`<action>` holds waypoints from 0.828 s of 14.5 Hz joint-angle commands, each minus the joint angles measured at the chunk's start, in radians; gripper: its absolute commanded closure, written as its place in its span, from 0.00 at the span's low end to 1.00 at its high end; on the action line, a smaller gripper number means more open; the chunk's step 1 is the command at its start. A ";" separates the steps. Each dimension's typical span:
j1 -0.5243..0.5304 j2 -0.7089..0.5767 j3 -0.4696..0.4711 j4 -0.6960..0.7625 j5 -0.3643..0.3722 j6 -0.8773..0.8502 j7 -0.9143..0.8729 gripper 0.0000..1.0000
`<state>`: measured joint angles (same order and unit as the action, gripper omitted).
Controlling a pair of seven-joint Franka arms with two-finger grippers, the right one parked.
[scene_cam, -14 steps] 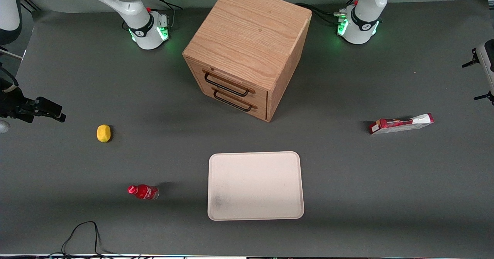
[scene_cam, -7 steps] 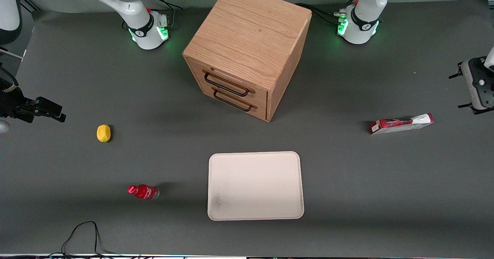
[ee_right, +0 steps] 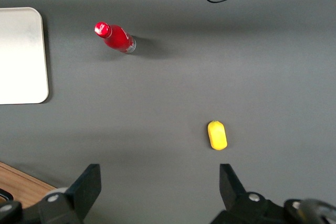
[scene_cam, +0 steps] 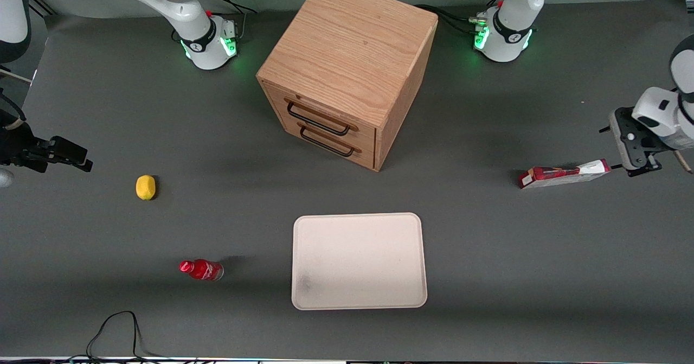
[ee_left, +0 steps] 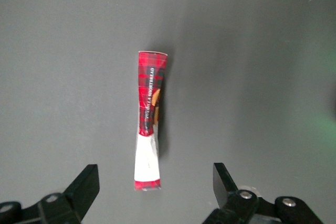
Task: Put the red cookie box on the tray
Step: 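Lower the open left gripper over the cookie box's end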
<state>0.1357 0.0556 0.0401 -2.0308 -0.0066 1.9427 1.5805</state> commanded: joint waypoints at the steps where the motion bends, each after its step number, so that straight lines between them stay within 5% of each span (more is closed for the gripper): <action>1: -0.004 -0.016 0.000 -0.115 -0.010 0.152 0.061 0.04; 12: 0.008 0.167 0.000 -0.207 -0.010 0.481 0.213 0.05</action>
<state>0.1372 0.2036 0.0389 -2.2260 -0.0067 2.3782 1.7402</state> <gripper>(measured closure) 0.044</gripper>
